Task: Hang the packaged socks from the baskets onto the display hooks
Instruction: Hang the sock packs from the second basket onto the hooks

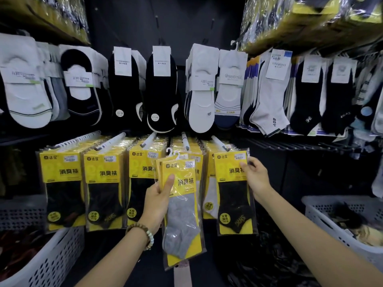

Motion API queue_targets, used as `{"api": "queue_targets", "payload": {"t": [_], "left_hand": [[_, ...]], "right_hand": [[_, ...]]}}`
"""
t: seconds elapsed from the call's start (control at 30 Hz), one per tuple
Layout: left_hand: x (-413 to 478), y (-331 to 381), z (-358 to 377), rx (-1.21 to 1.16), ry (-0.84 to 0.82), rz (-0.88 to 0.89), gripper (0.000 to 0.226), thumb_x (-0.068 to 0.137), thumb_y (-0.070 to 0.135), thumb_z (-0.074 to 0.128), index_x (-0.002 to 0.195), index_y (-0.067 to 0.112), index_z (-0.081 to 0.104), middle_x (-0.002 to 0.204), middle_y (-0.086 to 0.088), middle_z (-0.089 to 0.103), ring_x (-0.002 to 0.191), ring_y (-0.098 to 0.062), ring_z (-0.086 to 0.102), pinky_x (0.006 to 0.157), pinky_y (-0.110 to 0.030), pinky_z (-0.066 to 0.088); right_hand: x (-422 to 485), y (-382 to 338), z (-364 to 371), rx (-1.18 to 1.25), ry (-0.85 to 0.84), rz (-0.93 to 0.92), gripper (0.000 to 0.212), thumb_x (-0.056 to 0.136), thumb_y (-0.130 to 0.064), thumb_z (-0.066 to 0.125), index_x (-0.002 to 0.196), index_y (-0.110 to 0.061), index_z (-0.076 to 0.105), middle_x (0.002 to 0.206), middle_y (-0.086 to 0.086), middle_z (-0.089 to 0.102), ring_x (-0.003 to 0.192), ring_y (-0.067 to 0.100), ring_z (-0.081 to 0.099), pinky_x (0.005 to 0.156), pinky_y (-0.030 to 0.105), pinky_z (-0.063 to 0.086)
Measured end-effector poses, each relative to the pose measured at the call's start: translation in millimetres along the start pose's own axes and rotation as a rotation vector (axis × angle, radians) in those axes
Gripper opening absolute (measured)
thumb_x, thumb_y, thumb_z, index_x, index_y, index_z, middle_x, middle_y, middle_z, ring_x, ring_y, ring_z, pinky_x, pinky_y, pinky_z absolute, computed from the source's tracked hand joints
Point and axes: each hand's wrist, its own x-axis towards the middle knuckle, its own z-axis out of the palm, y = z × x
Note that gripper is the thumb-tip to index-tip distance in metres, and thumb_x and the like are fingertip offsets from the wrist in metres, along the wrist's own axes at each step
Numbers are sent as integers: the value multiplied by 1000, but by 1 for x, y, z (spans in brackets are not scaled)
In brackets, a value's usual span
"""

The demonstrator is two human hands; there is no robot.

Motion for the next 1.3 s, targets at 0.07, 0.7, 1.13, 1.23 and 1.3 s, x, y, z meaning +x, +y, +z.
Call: {"api": "queue_targets", "payload": {"t": [0.07, 0.7, 1.13, 1.23, 1.3], "left_hand": [[0, -1, 0, -19, -11, 5, 45, 81, 52, 57, 58, 20, 35, 40, 13, 27, 38, -2, 24, 39, -8, 24], [-23, 4, 18, -152, -34, -125, 27, 76, 46, 69, 87, 21, 70, 83, 1, 73, 78, -15, 67, 71, -24, 55], [-11, 7, 8, 146, -83, 42, 52, 92, 49, 41, 58, 10, 37, 42, 11, 25, 38, -4, 23, 40, -13, 19], [-3, 6, 4, 182, -67, 61, 52, 92, 51, 40, 56, 16, 27, 40, 13, 19, 34, -4, 18, 38, -12, 17], [1, 3, 3, 187, -77, 50, 52, 89, 56, 39, 61, 13, 35, 45, 10, 23, 39, -5, 21, 41, -15, 19]], "right_hand": [[7, 4, 8, -15, -36, 10, 12, 96, -10, 52, 104, -16, 60, 89, 3, 71, 83, 15, 68, 78, 31, 56], [-73, 11, 37, -4, -251, 99, 19, 91, -35, 59, 97, -19, 66, 94, 1, 71, 84, 13, 68, 74, 25, 56], [-60, 6, 7, 174, -24, 144, 15, 96, -16, 53, 100, -10, 66, 93, 7, 71, 73, 13, 68, 57, 22, 54], [-35, 0, -7, 101, 77, 76, 15, 97, -15, 51, 102, -8, 64, 91, 5, 69, 73, 11, 65, 53, 14, 52], [-21, -4, -10, 56, 79, 32, 15, 97, -14, 51, 105, -7, 63, 86, 1, 68, 72, 8, 63, 51, 11, 50]]}}
